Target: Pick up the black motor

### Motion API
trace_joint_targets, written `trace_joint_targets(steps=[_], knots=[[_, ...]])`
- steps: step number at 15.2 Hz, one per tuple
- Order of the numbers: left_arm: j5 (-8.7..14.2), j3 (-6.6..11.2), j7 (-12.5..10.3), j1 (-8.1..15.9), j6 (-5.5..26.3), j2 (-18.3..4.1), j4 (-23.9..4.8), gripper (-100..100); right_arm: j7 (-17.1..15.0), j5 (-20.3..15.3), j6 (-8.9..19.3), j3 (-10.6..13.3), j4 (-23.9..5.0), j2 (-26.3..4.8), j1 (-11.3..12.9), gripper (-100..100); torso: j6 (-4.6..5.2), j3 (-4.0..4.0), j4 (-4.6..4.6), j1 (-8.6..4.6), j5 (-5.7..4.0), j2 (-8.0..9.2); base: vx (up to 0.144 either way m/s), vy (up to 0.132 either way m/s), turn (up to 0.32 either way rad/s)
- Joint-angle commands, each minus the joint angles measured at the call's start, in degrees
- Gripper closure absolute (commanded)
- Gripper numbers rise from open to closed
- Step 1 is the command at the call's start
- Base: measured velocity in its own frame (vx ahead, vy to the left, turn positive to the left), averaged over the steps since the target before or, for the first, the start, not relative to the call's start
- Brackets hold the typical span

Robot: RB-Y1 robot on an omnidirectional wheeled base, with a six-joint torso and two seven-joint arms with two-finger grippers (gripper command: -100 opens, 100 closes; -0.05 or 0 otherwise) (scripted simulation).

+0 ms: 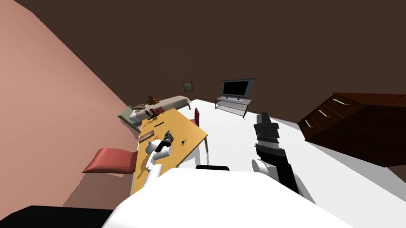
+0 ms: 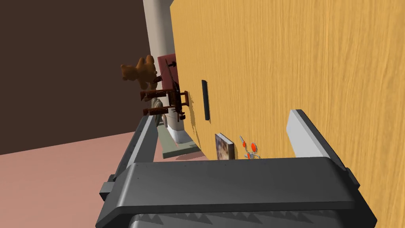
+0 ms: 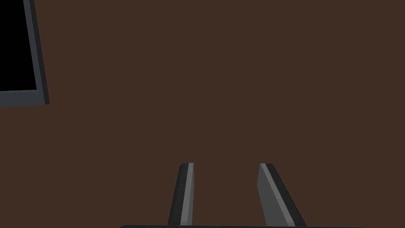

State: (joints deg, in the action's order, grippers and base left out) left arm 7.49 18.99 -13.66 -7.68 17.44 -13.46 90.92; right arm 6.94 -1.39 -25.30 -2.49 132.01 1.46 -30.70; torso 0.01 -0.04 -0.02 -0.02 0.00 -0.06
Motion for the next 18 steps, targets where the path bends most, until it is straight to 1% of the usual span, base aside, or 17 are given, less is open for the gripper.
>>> trace_joint_targets(steps=[1,2,3,4,5,6,7,9,10,11,12,13,14,15,16,17,18], knots=[[0.18,0.43,-0.38,1.02,1.31,0.09,-2.06,-100,0.00,0.00,0.00,0.00,0.00,0.00,0.00,0,0.00,0.00,0.00,0.00,0.00,0.00,0.009,-0.001,-0.056],[1.15,1.34,-1.38,2.33,3.57,0.28,-3.54,-100,0.00,0.00,0.00,0.00,0.00,0.00,0.00,0,-0.02,0.01,0.00,0.00,0.00,0.01,0.010,-0.001,-0.114],[1.15,1.34,-1.38,2.33,3.71,0.28,-4.63,-100,0.00,0.00,0.00,0.00,0.00,0.00,0.00,0,0.02,0.00,0.01,0.00,-0.01,0.00,0.011,0.000,-0.131],[1.15,1.34,-1.38,2.33,3.71,0.28,-4.95,-100,0.00,0.00,0.00,0.00,0.00,0.00,0.00,0,0.00,0.00,0.00,0.01,0.00,-0.01,0.009,0.002,-0.050],[2.14,2.18,-2.37,3.62,6.06,0.39,-7.17,-100,0.00,0.00,0.00,0.00,0.00,0.00,0.00,0,-0.02,0.00,0.00,0.01,0.00,0.00,0.010,0.000,-0.089],[2.14,2.18,-2.37,3.62,6.06,0.39,-7.79,-100,0.00,0.00,0.00,0.00,0.00,0.00,0.00,0,0.01,0.00,0.00,0.01,0.00,0.00,0.011,0.001,-0.128],[3.15,2.94,-3.35,4.87,7.91,0.41,-10.01,-100,0.00,0.00,0.00,0.00,0.00,0.00,0.00,0,0.00,0.00,0.00,0.01,0.00,-0.01,0.014,0.000,-0.184],[3.15,2.94,-3.35,4.87,8.36,0.41,-10.60,-100,0.00,0.00,0.00,0.00,0.00,0.00,0.00,0,0.00,0.00,0.00,0.01,0.00,-0.01,0.012,0.003,-0.091],[4.15,3.62,-4.31,6.09,10.60,0.30,-12.76,-100,0.00,0.00,0.00,0.00,0.00,0.00,-0.01,0,-0.03,0.00,0.00,0.02,0.00,0.00,0.011,0.001,-0.094],[4.15,3.62,-4.31,6.09,10.60,0.30,-13.34,-100,0.00,0.00,0.00,0.00,0.00,0.00,0.00,0,0.00,0.00,0.00,0.01,0.00,0.00,0.012,0.002,-0.109],[5.16,4.23,-5.25,7.26,12.43,0.07,-15.07,-100,0.00,0.00,0.00,0.00,0.00,0.00,0.00,0,-0.01,0.00,0.00,0.01,0.00,0.00,0.014,0.002,-0.148],[5.16,4.23,-5.25,7.26,12.75,0.07,-16.00,-100,0.00,0.00,0.00,0.00,0.00,0.00,0.00,0,0.01,0.00,0.00,0.02,0.00,-0.01,0.013,0.006,-0.124],[6.16,4.77,-6.16,8.38,14.20,-0.27,-18.05,-100,0.00,0.00,0.00,0.00,0.00,0.00,0.00,0,0.00,-0.01,0.00,0.02,0.00,-0.01,0.014,0.008,-0.122],[6.16,4.77,-6.16,8.38,14.83,-0.27,-18.58,-100,0.00,0.00,0.00,0.00,0.00,0.00,0.00,0,0.00,-0.01,0.00,0.03,0.00,-0.02,0.014,0.008,-0.099],[7.14,5.23,-7.03,9.46,16.41,-0.71,-20.51,-100,0.00,0.00,0.00,0.00,0.00,0.00,0.00,0,-0.01,-0.01,0.00,0.04,0.00,-0.01,0.014,0.006,-0.107],[7.14,5.23,-7.03,9.46,16.81,-0.71,-21.05,-100,0.00,0.00,0.00,0.00,0.00,0.00,0.00,0,0.00,-0.01,0.00,0.04,0.00,-0.02,0.013,0.006,-0.083],[8.10,5.62,-7.87,10.47,18.27,-1.24,-23.21,-100,0.00,0.00,0.00,0.00,0.00,0.00,0.00,0,-0.01,-0.01,0.00,0.03,0.00,-0.01,0.013,0.006,-0.102]])
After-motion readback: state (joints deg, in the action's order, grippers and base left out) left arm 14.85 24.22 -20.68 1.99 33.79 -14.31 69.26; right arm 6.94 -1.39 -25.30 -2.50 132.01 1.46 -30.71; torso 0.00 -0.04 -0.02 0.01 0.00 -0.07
